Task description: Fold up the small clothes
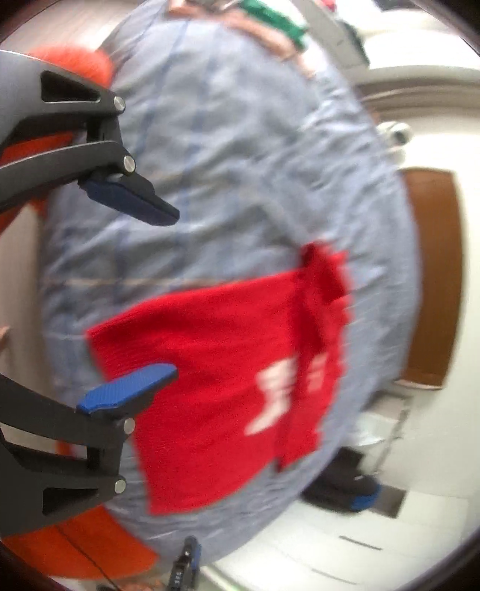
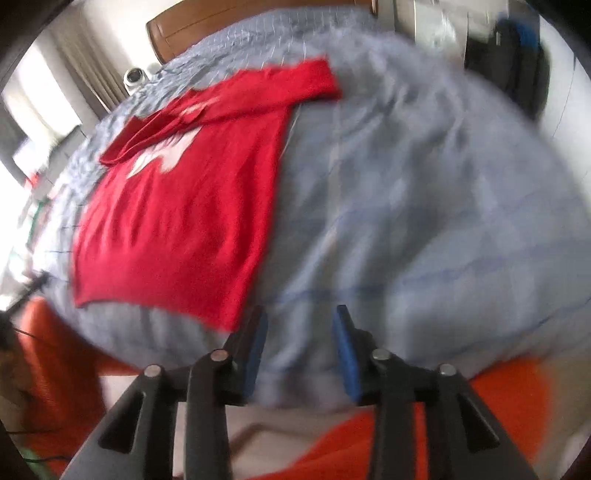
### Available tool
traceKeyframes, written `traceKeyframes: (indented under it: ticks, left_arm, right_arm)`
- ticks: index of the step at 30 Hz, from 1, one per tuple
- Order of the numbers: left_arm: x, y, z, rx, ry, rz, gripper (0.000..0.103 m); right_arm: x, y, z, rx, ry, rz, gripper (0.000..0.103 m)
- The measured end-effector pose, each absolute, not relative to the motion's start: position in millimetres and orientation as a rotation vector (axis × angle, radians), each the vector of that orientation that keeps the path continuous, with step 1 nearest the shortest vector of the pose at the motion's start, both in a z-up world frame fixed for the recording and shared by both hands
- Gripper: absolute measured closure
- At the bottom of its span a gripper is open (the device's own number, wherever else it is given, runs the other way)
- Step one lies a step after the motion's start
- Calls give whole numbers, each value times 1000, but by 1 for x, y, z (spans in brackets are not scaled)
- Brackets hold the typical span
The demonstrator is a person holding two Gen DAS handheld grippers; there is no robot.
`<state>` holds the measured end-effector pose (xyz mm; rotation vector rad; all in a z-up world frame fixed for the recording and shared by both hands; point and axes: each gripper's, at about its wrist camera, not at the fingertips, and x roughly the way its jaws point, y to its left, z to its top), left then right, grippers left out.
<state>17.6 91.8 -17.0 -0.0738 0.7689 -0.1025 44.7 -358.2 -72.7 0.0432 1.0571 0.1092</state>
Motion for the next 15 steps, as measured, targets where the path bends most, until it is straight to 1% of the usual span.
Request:
traceKeyframes:
  ticks: [2,3,4,5,7,11,13,15]
  left_arm:
    - [21,99,-8,-75,684,-55,15]
    - [23,103,-6,-83,649,-27,14]
    - [24,107,-7,-95,628,-9,14]
    - [26,110,-9,-108,618,6,14]
    - [27,116,-19,-133,620,33,14]
    - [25,120,-46,-84,653,89,14]
    - [28,122,-51,-81,681,97,14]
    - [28,125,-51,-101,666,90,14]
  right_arm:
    - [67,-354,-49,-68,1016,115,64]
    - [80,-348,-37,-107,987,137,64]
    - [98,-336,-22,-168,950,174,62]
    - [109,-327,-16,-207,931,196,57]
    - [142,-296,-8,-311,870,279,52]
    - [200,-236,-28,-413,855,438,51]
    - [229,-199,-54,-492,894,492,52]
    - [250,-182,-74,-537,904,490,53]
